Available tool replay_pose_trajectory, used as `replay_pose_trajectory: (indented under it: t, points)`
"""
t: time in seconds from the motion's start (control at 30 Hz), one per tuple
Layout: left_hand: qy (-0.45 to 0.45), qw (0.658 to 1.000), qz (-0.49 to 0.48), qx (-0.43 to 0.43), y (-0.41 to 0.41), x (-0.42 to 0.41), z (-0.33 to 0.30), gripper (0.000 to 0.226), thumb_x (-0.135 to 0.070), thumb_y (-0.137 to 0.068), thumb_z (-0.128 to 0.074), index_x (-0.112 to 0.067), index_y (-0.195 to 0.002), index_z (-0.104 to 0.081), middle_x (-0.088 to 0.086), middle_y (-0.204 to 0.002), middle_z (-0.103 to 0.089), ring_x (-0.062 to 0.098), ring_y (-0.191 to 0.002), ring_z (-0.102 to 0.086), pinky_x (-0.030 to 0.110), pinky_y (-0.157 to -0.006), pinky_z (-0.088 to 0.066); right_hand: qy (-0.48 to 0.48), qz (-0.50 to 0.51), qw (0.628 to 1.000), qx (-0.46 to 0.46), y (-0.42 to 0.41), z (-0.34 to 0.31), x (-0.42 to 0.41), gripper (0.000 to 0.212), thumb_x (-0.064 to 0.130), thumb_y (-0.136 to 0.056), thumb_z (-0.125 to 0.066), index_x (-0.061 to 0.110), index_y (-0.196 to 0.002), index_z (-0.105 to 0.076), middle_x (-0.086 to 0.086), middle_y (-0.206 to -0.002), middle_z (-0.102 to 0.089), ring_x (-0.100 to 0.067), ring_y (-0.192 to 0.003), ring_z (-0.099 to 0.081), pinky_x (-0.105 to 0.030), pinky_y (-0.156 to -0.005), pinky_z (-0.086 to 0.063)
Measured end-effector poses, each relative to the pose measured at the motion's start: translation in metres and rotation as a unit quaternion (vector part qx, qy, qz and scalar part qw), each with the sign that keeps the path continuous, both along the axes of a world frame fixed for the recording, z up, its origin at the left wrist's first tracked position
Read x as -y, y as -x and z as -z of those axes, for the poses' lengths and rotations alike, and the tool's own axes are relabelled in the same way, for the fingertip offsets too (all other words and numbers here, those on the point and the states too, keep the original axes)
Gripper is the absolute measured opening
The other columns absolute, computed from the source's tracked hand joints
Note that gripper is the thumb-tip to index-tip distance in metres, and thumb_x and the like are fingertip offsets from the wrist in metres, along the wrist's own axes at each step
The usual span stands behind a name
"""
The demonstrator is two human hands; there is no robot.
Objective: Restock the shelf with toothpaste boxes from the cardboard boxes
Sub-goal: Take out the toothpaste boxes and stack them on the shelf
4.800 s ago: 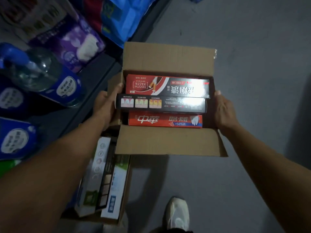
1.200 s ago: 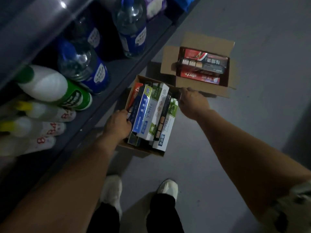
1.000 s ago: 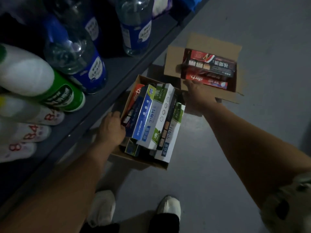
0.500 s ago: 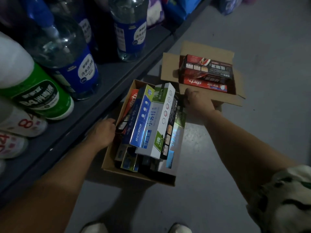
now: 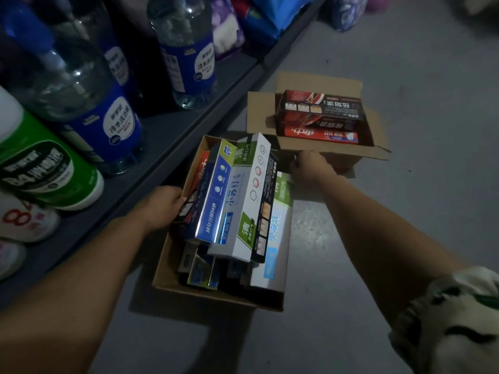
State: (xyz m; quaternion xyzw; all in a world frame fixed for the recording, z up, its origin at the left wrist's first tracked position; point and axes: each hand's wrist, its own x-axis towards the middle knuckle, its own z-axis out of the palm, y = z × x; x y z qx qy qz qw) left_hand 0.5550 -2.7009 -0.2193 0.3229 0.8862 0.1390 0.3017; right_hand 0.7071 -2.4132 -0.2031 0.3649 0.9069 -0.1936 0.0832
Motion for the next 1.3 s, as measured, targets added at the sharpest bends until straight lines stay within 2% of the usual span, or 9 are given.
replay_pose_trajectory:
  t: [0.17,0.43,0.57,0.63,0.73,0.87,1.07,1.17,1.3]
  points:
    - [0.013,0.999,0.047,-0.013,0.003,-0.026,-0.005,0.022,-0.020,-0.098,-0.048,-0.005,-0.093,-0.064,0.015,-0.096,-0.065,0.029,-0.087,-0.062,0.035,-0.077,-0.048,-0.008,0.030,0.998,0.053,-0.035,-0.004,-0.001,0.016,0.017,-0.090,-0.051,0.008,-0.077,-0.054,-0.010,-0.080,-0.057,-0.024,-0.072,-0.057,-0.034,-0.067,-0.052]
    - [0.025,0.987,0.156,-0.021,-0.008,-0.087,-0.025,0.020,-0.023,-0.099,-0.047,-0.024,-0.083,-0.058,0.008,-0.093,-0.064,0.025,-0.089,-0.061,0.033,-0.076,-0.045,-0.027,0.101,0.991,0.083,-0.117,-0.001,0.011,0.016,0.018,-0.091,-0.047,0.008,-0.079,-0.049,-0.010,-0.077,-0.052,-0.029,-0.072,-0.054,-0.030,-0.062,-0.042]
    - [0.015,0.993,0.113,-0.034,-0.006,-0.068,-0.027,0.027,-0.031,-0.100,-0.044,-0.017,-0.089,-0.064,0.009,-0.095,-0.064,0.026,-0.089,-0.061,0.035,-0.079,-0.047,-0.117,0.041,0.987,0.100,-0.114,-0.016,-0.002,0.018,0.024,-0.097,-0.044,0.013,-0.085,-0.052,-0.002,-0.069,-0.046,-0.019,-0.066,-0.048,-0.028,-0.062,-0.039]
    - [0.026,0.994,0.087,-0.055,-0.004,-0.047,-0.027,0.030,-0.033,-0.101,-0.042,-0.016,-0.087,-0.063,0.011,-0.094,-0.064,0.026,-0.085,-0.060,0.037,-0.077,-0.048,-0.135,0.021,0.987,0.078,-0.108,-0.023,-0.010,0.018,0.026,-0.099,-0.042,0.012,-0.092,-0.051,-0.005,-0.079,-0.053,-0.021,-0.073,-0.052,-0.032,-0.066,-0.044]
    - [0.048,0.995,0.060,-0.069,-0.012,-0.011,-0.027,0.036,-0.035,-0.101,-0.038,-0.012,-0.085,-0.060,0.014,-0.093,-0.064,0.029,-0.084,-0.060,0.038,-0.076,-0.048,-0.116,-0.007,0.992,0.052,-0.094,-0.023,-0.021,0.023,0.030,-0.100,-0.041,0.010,-0.106,-0.051,-0.012,-0.095,-0.059,-0.027,-0.084,-0.058,-0.040,-0.074,-0.051]
    - [0.081,0.993,0.044,-0.071,-0.035,0.028,-0.011,0.038,-0.039,-0.102,-0.033,-0.013,-0.092,-0.058,0.018,-0.101,-0.063,0.034,-0.090,-0.060,0.036,-0.075,-0.046,-0.066,-0.056,0.992,0.090,-0.077,-0.018,-0.022,0.023,0.029,-0.100,-0.043,0.013,-0.112,-0.054,-0.015,-0.108,-0.062,-0.031,-0.096,-0.062,-0.048,-0.086,-0.053]
    - [0.086,0.992,0.005,-0.088,-0.041,0.030,0.003,0.021,-0.017,-0.101,-0.038,-0.009,-0.101,-0.058,0.019,-0.107,-0.061,0.034,-0.093,-0.060,0.032,-0.073,-0.042,-0.096,-0.075,0.983,0.135,-0.073,-0.013,-0.017,0.019,0.025,-0.097,-0.049,0.016,-0.111,-0.056,-0.012,-0.107,-0.063,-0.031,-0.097,-0.063,-0.047,-0.086,-0.054]
    - [0.079,0.991,-0.012,-0.104,-0.032,0.022,0.003,0.021,-0.015,-0.101,-0.040,-0.007,-0.102,-0.059,0.021,-0.106,-0.062,0.036,-0.093,-0.062,0.036,-0.076,-0.047,-0.080,-0.085,0.983,0.140,-0.078,-0.012,-0.014,0.020,0.023,-0.096,-0.050,0.015,-0.113,-0.057,-0.013,-0.109,-0.063,-0.030,-0.099,-0.063,-0.045,-0.087,-0.054]
    - [0.053,0.991,-0.007,-0.126,-0.015,0.002,-0.001,0.020,-0.017,-0.099,-0.044,-0.008,-0.098,-0.061,0.021,-0.102,-0.062,0.035,-0.091,-0.060,0.035,-0.071,-0.042,-0.101,-0.096,0.980,0.145,-0.095,-0.007,-0.011,0.021,0.025,-0.094,-0.051,0.015,-0.110,-0.060,-0.010,-0.105,-0.065,-0.028,-0.091,-0.064,-0.041,-0.081,-0.056]
